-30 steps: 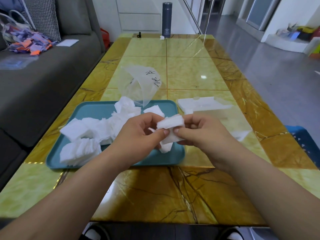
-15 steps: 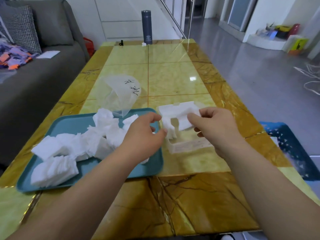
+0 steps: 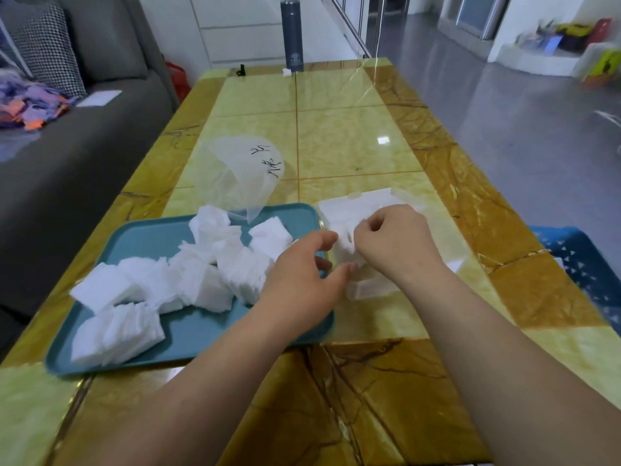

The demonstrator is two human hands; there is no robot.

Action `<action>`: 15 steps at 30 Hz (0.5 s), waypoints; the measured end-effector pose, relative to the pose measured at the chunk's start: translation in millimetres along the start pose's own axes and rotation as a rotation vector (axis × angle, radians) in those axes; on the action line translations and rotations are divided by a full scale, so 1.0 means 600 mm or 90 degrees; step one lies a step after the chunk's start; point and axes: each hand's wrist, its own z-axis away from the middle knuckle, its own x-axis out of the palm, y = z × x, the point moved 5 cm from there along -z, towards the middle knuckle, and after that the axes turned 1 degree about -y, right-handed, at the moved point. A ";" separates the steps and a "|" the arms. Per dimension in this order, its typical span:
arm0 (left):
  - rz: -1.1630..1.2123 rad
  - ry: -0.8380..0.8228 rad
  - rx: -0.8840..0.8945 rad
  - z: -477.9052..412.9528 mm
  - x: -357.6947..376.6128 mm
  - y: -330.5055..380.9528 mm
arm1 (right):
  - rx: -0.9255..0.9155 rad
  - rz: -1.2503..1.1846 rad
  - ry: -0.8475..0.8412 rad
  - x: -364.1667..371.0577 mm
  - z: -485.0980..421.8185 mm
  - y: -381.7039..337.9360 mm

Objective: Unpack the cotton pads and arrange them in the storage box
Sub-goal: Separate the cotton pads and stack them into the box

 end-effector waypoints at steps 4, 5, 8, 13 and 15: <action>-0.014 -0.003 0.010 -0.003 0.003 -0.003 | 0.004 0.006 -0.147 0.008 0.018 -0.007; -0.011 -0.004 0.012 -0.002 0.002 -0.003 | -0.002 0.008 -0.157 0.008 0.020 -0.006; -0.003 0.003 0.028 0.000 -0.009 0.000 | -0.005 0.022 -0.120 -0.003 0.022 0.000; 0.001 0.082 0.013 0.013 -0.085 -0.007 | -0.004 0.013 -0.067 -0.029 0.040 -0.011; -0.018 0.110 0.002 0.022 -0.118 -0.012 | -0.016 0.033 -0.056 -0.034 0.047 -0.018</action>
